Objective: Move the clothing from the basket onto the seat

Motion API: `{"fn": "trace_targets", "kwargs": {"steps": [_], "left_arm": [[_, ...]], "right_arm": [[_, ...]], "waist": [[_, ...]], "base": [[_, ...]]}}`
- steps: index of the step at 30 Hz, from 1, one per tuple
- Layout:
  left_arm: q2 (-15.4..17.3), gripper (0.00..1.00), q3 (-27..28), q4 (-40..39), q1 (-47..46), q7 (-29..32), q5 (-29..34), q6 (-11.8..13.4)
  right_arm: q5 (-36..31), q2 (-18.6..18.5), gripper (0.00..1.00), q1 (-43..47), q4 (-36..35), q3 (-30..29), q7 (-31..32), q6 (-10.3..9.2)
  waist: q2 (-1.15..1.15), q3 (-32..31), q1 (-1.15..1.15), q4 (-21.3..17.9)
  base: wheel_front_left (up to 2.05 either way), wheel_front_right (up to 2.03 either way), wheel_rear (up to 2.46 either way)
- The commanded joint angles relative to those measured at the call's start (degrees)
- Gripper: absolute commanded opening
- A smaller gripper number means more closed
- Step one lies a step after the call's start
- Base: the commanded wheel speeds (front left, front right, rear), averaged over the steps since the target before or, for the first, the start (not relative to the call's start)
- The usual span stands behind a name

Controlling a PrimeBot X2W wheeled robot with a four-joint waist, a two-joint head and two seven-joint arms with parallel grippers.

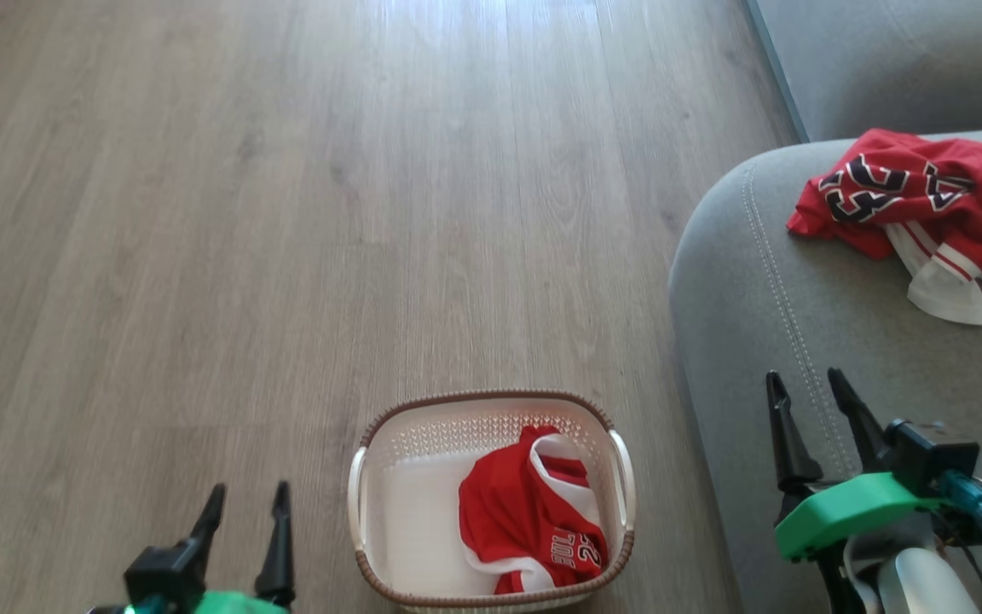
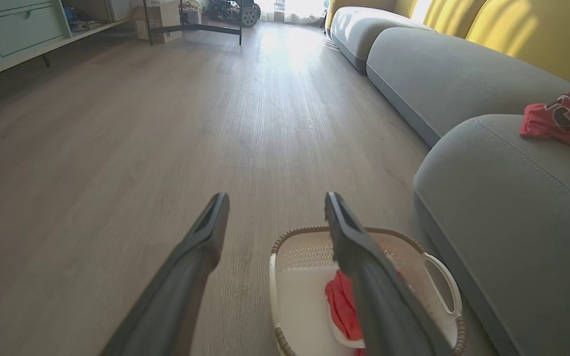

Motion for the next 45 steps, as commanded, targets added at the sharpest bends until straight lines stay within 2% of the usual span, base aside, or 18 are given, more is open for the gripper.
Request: {"fn": "trace_targets", "kwargs": {"steps": [1, 10, 16, 26, 37, 45], "left_arm": [[0.0, 1.00, 0.7, -0.6, -4.2, 0.3, 0.8, -1.0], [-3.3, 1.00, -3.8, 5.6, -10.9, 1.9, 1.7, -4.4], [-6.2, 1.00, -6.0, 13.6, -17.6, 2.0, 1.9, -7.1], [-8.9, 1.00, -8.7, 27.7, -30.6, 0.8, 3.4, -10.3], [-10.7, 1.00, -12.5, 39.3, -43.7, -0.3, 3.9, -12.0], [-10.8, 1.00, -16.6, 42.1, -49.3, -0.1, 1.4, -12.4]], "right_arm": [[-0.8, 0.1, 1.00, -2.9, -2.6, 0.5, -1.0, -0.02], [-2.1, 0.1, 1.00, -7.3, -5.6, -1.3, -1.2, -0.02], [-2.5, 0.1, 1.00, -11.6, -8.1, -2.4, -1.4, -0.02], [-1.9, 0.1, 1.00, -19.4, -10.8, -1.9, -1.7, -0.02], [-0.8, 0.1, 1.00, -27.0, -15.4, 0.2, -1.8, -0.02], [0.1, 0.1, 1.00, -29.4, -19.6, 2.7, -1.8, -0.02]], "waist": [[0.00, 1.3, 0.00, -0.7], [0.00, 7.8, 0.00, -3.8], [0.00, 14.7, 0.00, -6.5], [0.00, 26.9, 0.00, -11.0], [0.00, 39.0, 0.00, -14.3], [0.00, 44.0, 0.00, -16.4]], "base": [[0.00, 0.00, 0.00], [0.00, 0.00, 0.00], [0.00, 0.00, 0.00], [0.00, 0.00, 0.00], [0.00, 0.00, 0.00], [0.00, 0.00, 0.00]]}}
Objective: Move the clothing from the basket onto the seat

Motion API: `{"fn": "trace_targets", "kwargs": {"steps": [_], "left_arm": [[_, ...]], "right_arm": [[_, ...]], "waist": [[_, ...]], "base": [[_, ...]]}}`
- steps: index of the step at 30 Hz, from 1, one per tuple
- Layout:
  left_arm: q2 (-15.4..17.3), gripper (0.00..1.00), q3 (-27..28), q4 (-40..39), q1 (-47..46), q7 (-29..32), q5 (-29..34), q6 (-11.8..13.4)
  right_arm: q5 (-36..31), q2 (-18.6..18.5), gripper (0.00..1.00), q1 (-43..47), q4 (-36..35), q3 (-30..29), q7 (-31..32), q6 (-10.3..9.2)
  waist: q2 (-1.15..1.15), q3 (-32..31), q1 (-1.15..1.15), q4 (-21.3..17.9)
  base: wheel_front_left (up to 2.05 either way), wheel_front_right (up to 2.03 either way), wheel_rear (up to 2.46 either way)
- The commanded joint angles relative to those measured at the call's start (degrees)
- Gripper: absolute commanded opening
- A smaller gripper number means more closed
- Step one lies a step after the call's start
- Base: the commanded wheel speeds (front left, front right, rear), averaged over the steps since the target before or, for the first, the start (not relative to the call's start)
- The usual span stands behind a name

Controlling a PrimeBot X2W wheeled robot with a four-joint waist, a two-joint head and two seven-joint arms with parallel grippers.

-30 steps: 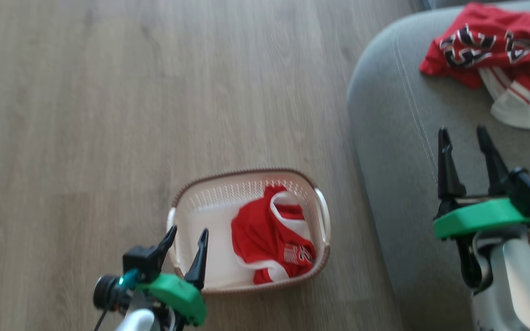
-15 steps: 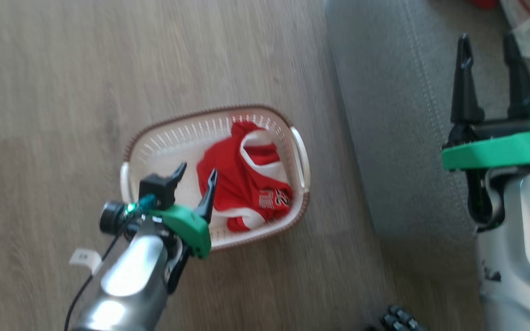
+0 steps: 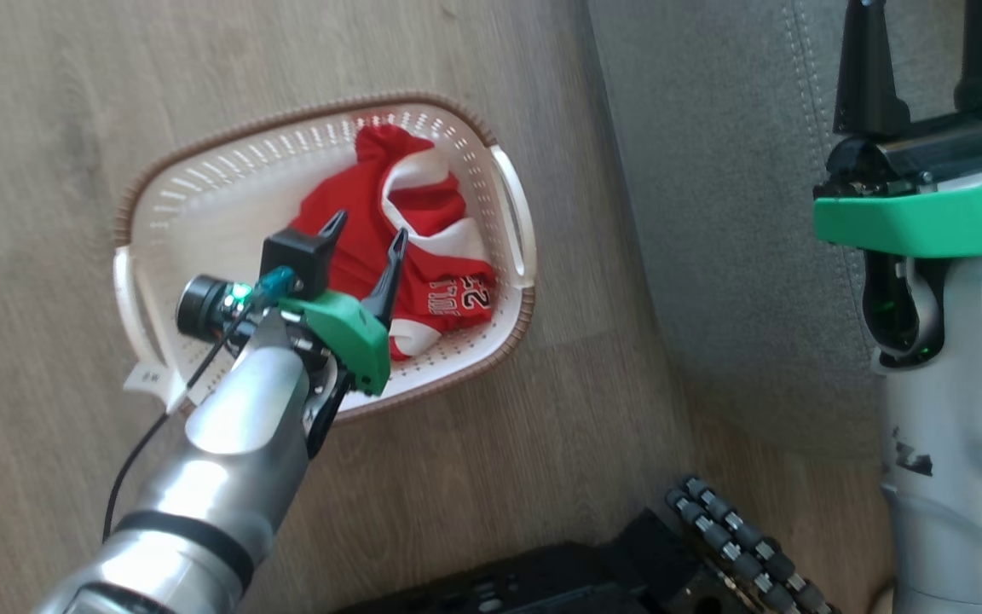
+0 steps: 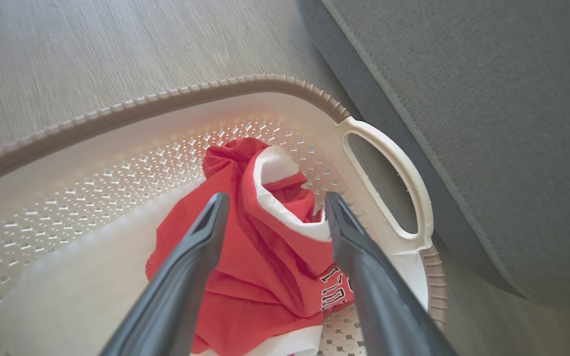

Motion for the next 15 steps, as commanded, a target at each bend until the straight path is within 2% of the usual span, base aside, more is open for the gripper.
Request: {"fn": "trace_targets", "kwargs": {"steps": [1, 9, 15], "left_arm": [[0.4, 1.00, 0.0, -0.2, -0.8, 0.2, -0.6, 0.1], [0.4, 1.00, -2.5, 3.6, -5.0, 1.7, -2.0, 1.2], [0.4, 1.00, -2.7, 8.0, -8.6, 2.1, -2.5, 3.7]], "right_arm": [[0.6, 0.1, 1.00, -0.5, -2.8, 1.4, -0.3, -0.02], [2.1, 0.1, 1.00, -1.6, -5.5, 3.5, -0.3, -0.02], [2.6, 0.1, 1.00, -2.1, -7.6, 4.9, -0.3, -0.02]], "waist": [[0.00, 2.3, -0.01, -1.6], [0.00, 6.3, -0.01, -3.5], [0.00, 9.0, -0.01, -4.4]], "base": [[0.00, 0.00, 0.00], [0.00, 0.00, 0.00], [0.00, 0.00, 0.00]]}}
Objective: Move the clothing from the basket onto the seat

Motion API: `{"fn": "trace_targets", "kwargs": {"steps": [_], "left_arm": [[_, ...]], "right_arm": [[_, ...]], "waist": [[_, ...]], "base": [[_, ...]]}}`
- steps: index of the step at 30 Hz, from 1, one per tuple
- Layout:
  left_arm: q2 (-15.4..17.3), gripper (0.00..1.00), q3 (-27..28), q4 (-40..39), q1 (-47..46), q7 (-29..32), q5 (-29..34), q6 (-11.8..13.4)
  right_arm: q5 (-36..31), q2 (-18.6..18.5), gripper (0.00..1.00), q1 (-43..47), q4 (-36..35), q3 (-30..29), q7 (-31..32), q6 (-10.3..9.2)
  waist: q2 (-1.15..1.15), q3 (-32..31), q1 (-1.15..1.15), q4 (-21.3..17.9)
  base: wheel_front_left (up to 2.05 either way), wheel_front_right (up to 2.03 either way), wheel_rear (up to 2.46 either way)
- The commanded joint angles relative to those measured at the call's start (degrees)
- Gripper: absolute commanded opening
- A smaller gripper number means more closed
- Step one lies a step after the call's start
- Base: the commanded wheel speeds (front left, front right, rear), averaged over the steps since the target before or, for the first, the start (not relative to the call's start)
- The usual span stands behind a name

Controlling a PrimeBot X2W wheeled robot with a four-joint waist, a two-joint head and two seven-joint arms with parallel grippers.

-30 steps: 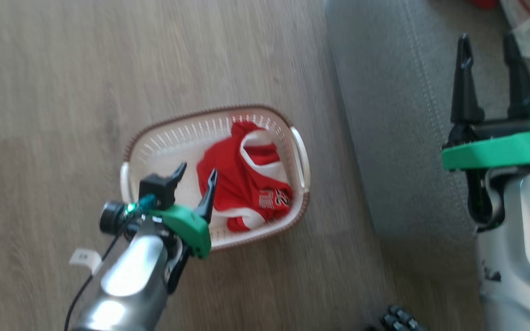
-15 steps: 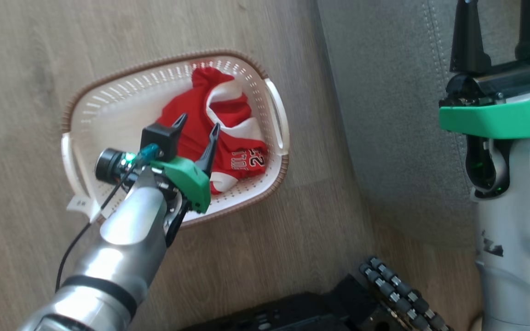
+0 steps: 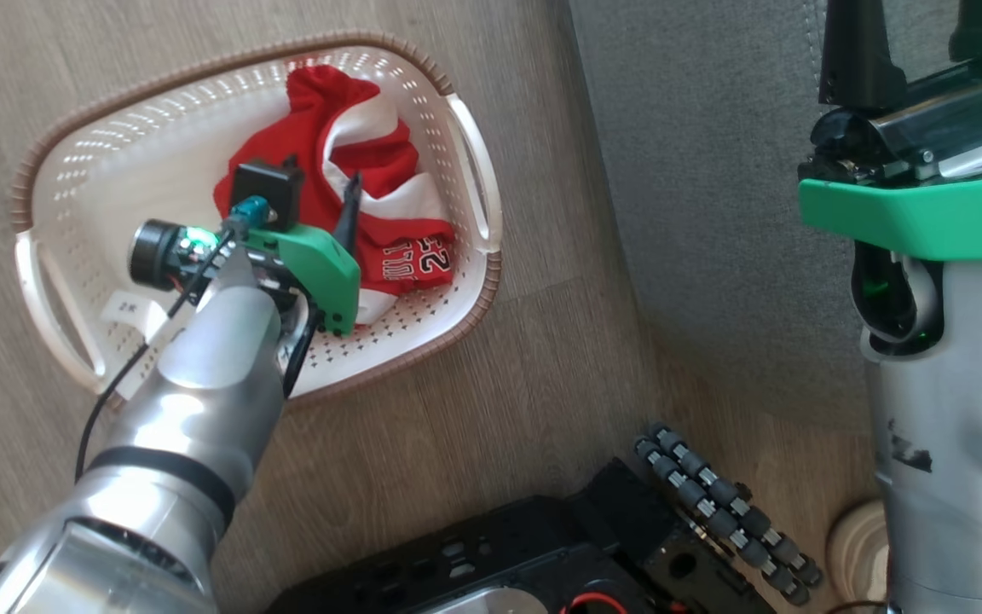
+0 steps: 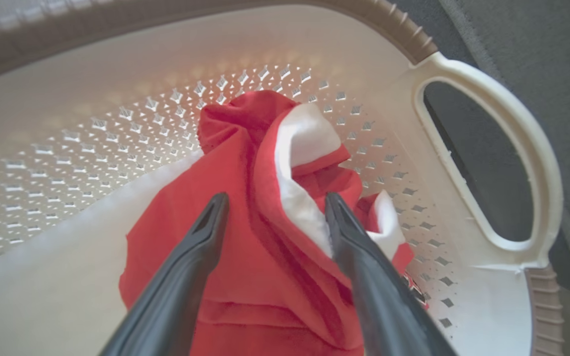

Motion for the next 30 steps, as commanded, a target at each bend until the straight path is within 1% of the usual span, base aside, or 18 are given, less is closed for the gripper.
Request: {"fn": "trace_targets", "kwargs": {"steps": [1, 5, 8, 9, 12, 16, 20, 30], "left_arm": [[0.4, 1.00, 0.5, -0.4, 0.4, 0.1, -0.5, 0.4], [0.4, 1.00, 0.4, 1.7, -0.9, 1.0, -0.7, 1.5], [0.4, 1.00, 0.4, 2.6, -1.3, 1.7, -1.0, 1.6], [0.4, 0.69, 0.4, 3.0, -1.4, 1.9, -1.2, 1.4], [0.4, 0.00, 0.2, 3.3, -1.6, 1.5, -1.3, 1.2], [0.4, 0.00, -0.1, 3.4, -1.1, 0.8, -1.9, 0.5], [0.4, 0.00, -0.7, 2.4, 0.1, 0.3, -3.1, -0.4], [0.4, 0.00, -4.5, -2.7, 3.8, -1.0, -5.9, -2.2]], "right_arm": [[0.6, 0.1, 1.00, 0.9, -2.3, 0.8, -0.3, -0.02], [0.9, 0.1, 1.00, 0.9, -3.0, 1.8, -0.3, -0.02], [1.0, 0.1, 1.00, 1.1, -3.5, 2.4, -0.3, -0.02], [1.1, 0.1, 1.00, 1.1, -3.6, 2.7, -0.3, -0.02], [1.0, 0.1, 1.00, 1.2, -3.7, 2.9, -0.3, -0.02], [0.6, 0.1, 1.00, 1.4, -3.3, 2.8, -0.3, -0.02], [0.0, 0.1, 1.00, 1.9, -2.0, 2.6, -0.3, -0.02], [-2.2, 0.1, 1.00, 4.1, 4.1, 2.0, -0.3, -0.02]], "waist": [[0.00, 0.5, -0.01, -0.4], [0.00, 1.4, -0.01, -0.9], [0.00, 1.7, -0.01, -1.3], [0.00, 1.9, -0.01, -1.5], [0.00, 1.9, -0.01, -1.6], [0.00, 1.4, -0.01, -1.2], [0.00, -0.4, -0.01, 0.0], [0.00, -9.2, -0.01, 4.5]], "base": [[0.00, 0.00, 0.00], [0.00, 0.00, 0.00], [0.00, 0.00, 0.00], [0.00, 0.00, 0.00], [0.00, 0.00, 0.00], [0.00, 0.00, 0.00], [0.00, 0.00, 0.00], [0.00, 0.00, 0.00]]}}
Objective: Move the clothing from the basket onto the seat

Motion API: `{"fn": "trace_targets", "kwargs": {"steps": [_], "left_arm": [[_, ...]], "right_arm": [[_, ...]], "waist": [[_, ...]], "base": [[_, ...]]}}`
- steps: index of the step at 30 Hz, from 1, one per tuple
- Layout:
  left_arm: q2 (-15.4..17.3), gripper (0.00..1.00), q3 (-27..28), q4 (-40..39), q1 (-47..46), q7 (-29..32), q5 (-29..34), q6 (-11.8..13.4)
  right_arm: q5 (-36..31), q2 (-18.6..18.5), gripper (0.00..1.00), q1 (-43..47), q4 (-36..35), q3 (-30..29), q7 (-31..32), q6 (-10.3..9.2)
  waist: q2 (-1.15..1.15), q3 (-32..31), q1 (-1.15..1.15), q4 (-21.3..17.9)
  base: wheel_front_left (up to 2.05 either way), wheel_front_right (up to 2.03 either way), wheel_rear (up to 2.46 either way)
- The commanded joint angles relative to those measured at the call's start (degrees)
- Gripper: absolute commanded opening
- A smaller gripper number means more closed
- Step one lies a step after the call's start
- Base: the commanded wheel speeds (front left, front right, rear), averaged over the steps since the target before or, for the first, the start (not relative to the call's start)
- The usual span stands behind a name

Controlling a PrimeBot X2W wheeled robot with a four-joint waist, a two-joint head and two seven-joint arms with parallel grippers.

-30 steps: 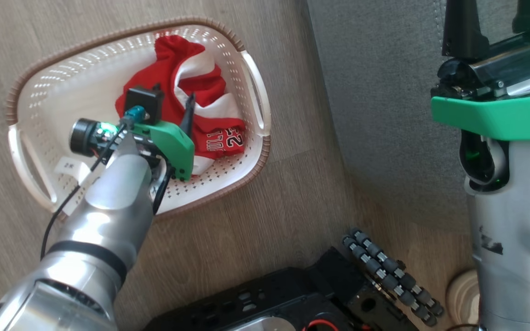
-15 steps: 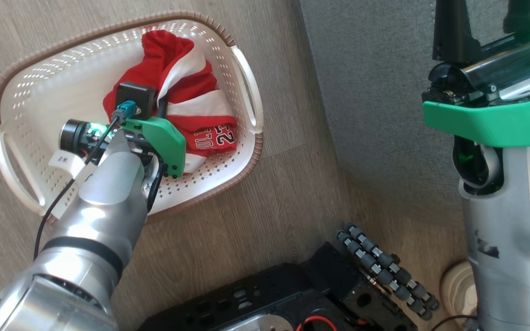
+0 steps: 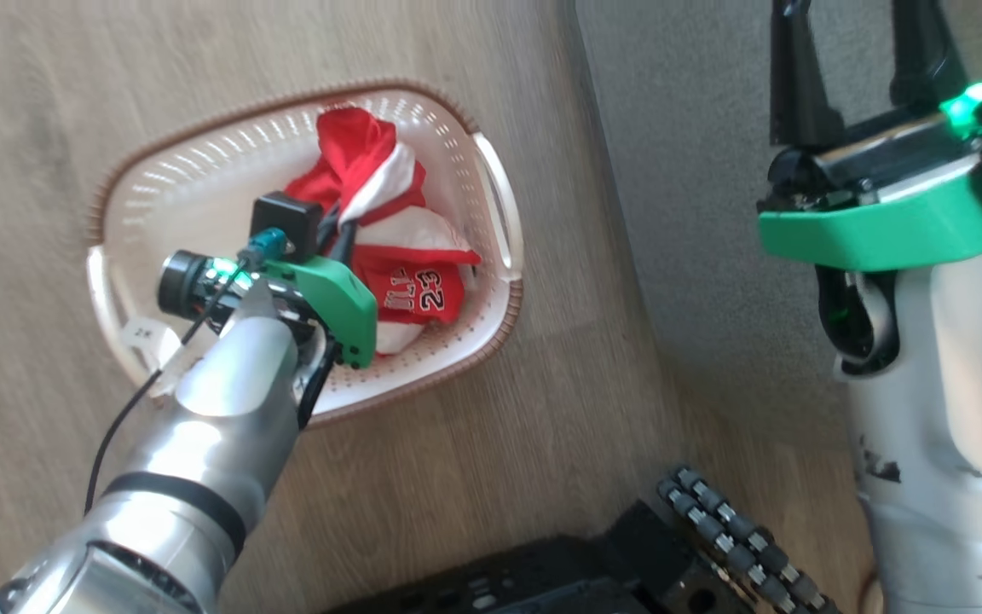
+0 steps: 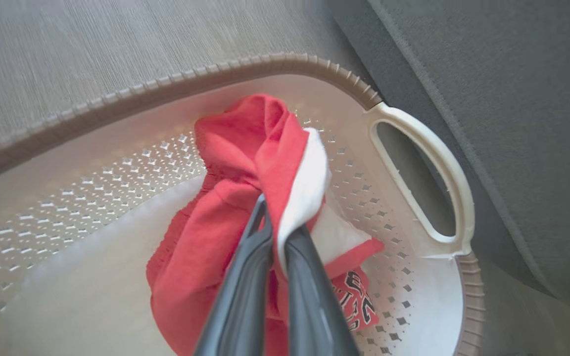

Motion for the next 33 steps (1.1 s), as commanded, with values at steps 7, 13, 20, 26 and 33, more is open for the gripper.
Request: {"fn": "trace_targets", "kwargs": {"steps": [7, 13, 20, 26, 33], "left_arm": [[0.4, 0.00, -2.6, -3.9, 3.5, -1.5, -2.1, -1.2], [0.4, 0.00, -5.1, -6.4, 5.9, -1.8, -4.1, -1.6], [0.4, 0.00, -7.4, -10.4, 7.6, -2.8, -5.9, -0.8], [0.4, 0.00, -9.0, -12.2, 8.0, -3.0, -6.9, -0.7], [0.4, 0.00, -10.1, -13.5, 8.1, -2.2, -8.3, -0.5]], "right_arm": [[-1.8, 0.1, 1.00, 4.8, 3.4, -0.6, -0.3, -0.02], [-3.6, 0.1, 1.00, 9.1, 8.2, -2.1, -0.3, -0.02], [-4.7, 0.1, 1.00, 14.6, 13.5, -3.6, -0.3, -0.02], [-4.5, 0.1, 1.00, 18.9, 16.9, -3.8, -0.3, -0.02], [-3.1, 0.1, 1.00, 23.6, 20.4, -1.8, -0.3, -0.02]], "waist": [[0.00, -10.3, 0.00, 5.0], [0.00, -18.8, 0.00, 7.9], [0.00, -28.6, 0.00, 11.1], [0.00, -36.5, 0.00, 13.1], [0.00, -44.0, 0.00, 14.6]], "base": [[0.00, 0.00, 0.00], [0.00, 0.00, 0.00], [0.00, 0.00, 0.00], [0.00, 0.00, 0.00], [0.00, 0.00, 0.00]]}}
